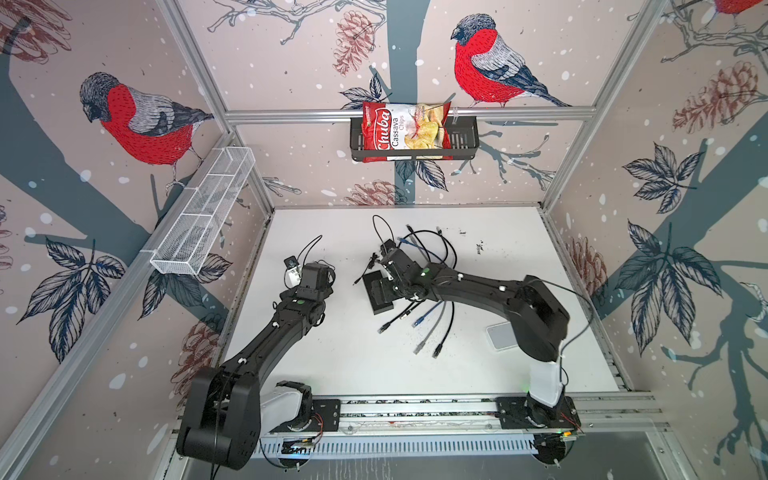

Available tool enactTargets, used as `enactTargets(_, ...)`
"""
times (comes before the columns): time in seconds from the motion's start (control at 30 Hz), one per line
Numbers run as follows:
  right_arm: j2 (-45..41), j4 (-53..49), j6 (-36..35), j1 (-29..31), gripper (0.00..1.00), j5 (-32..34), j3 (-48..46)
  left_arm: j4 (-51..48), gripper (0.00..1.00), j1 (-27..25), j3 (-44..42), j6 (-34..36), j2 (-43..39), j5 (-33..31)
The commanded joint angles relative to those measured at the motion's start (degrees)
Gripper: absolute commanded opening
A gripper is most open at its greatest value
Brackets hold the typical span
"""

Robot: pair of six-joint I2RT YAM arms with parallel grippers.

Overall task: Insert the plug into the switch port
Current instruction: 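Carry the switch with the right gripper toward the left gripper and set it down, then move the open right gripper to the power cord while the left approaches the switch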

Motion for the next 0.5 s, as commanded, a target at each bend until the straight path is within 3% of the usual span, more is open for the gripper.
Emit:
enactTargets(0.0, -5.36, 6.79, -3.96, -0.95, 0.90, 4.98, -3.84, -5.09, 0.87, 0.17, 2.64, -1.68, 3.78, -0.34)
enactTargets(0.1, -8.90, 6.53, -3.83, -4.58, 0.89, 3.90, -5.86, -6.57, 0.84, 0.17, 4.46, 0.22, 8.01, -0.45)
enactTargets(0.23, -11.78, 7.46, -3.18, -10.13, 0.89, -2.99, -8.97, -6.43, 0.77, 0.17, 4.92, 0.32, 12.00, 2.35)
enactTargets(0.47, -17.41, 14.38, -7.61, -11.53, 0.90, -4.36, -15.82, -6.05, 0.63, 0.26, 5.21, 0.97, 15.44, 3.57)
